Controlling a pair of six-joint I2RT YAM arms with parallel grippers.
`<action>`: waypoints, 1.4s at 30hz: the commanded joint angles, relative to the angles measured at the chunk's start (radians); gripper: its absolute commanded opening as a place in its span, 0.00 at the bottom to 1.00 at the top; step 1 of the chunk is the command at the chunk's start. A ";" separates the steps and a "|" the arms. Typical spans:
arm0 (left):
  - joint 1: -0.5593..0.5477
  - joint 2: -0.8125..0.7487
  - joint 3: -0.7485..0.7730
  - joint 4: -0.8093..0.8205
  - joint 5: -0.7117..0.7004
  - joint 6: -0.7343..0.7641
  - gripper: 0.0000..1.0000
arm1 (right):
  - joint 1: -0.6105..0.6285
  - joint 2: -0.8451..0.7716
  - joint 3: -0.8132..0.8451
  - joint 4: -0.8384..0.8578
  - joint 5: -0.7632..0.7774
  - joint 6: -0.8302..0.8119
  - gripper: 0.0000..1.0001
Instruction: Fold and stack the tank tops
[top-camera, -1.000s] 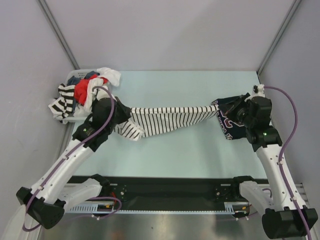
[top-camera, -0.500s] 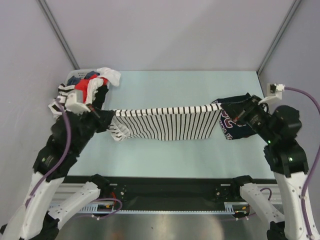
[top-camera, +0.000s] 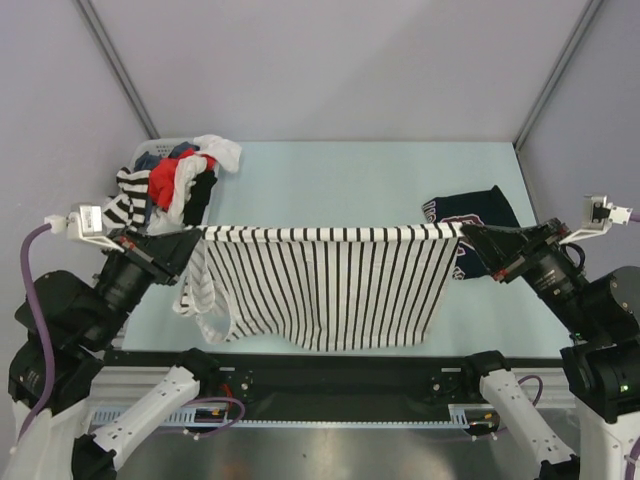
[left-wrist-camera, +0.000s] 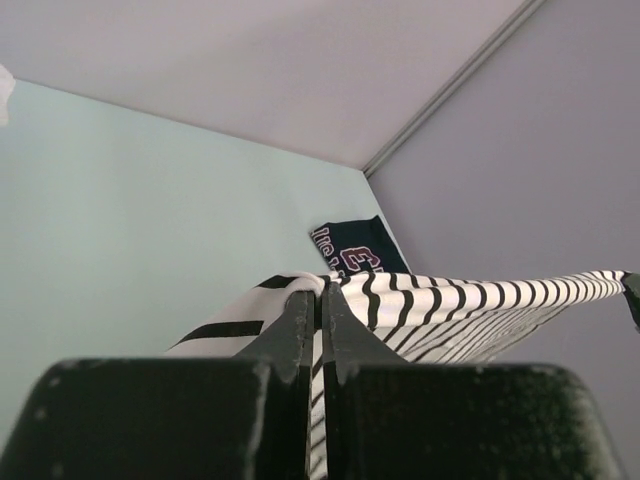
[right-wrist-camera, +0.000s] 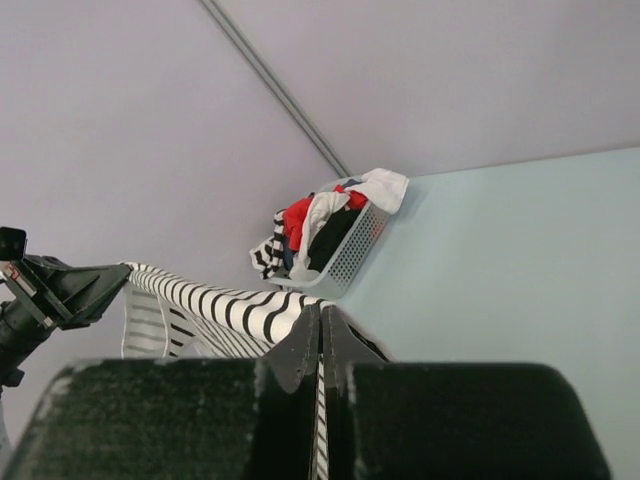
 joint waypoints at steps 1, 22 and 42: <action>0.005 0.030 -0.018 0.012 -0.078 0.037 0.00 | -0.010 0.047 0.014 0.010 0.069 -0.036 0.00; 0.009 0.204 0.132 0.187 -0.090 0.123 0.01 | -0.013 0.231 0.086 0.187 0.098 -0.065 0.00; 0.010 0.213 -0.187 0.308 -0.026 0.021 0.00 | -0.013 0.245 0.023 -0.005 0.219 -0.125 0.00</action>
